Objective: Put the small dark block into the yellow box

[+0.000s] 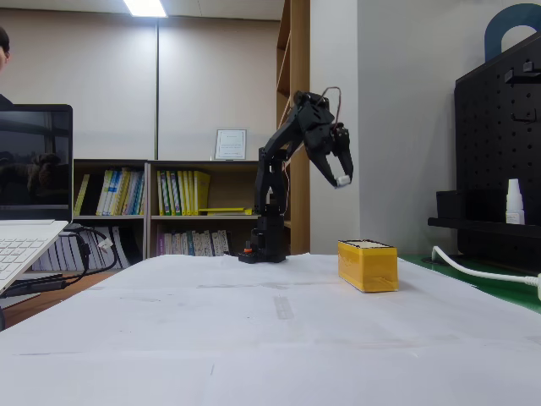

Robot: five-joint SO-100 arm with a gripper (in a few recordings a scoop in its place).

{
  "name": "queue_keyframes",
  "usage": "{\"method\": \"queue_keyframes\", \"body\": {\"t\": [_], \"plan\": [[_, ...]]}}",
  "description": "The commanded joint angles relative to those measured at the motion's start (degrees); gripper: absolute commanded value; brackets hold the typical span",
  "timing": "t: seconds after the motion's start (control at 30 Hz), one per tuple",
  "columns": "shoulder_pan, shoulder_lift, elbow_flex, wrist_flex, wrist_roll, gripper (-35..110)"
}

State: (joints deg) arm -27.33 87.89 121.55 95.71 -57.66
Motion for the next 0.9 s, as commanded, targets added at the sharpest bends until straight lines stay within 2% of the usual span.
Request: {"method": "queue_keyframes", "body": {"t": [0.0,0.33,0.77,0.87], "plan": [[-2.6,1.6,0.4,-2.4,-0.4,0],[-8.0,7.7,-5.0,-7.1,-1.7,0],[-6.5,11.3,-10.9,-10.7,-4.7,0],[-6.2,12.1,-10.9,-10.6,-4.3,9]]}}
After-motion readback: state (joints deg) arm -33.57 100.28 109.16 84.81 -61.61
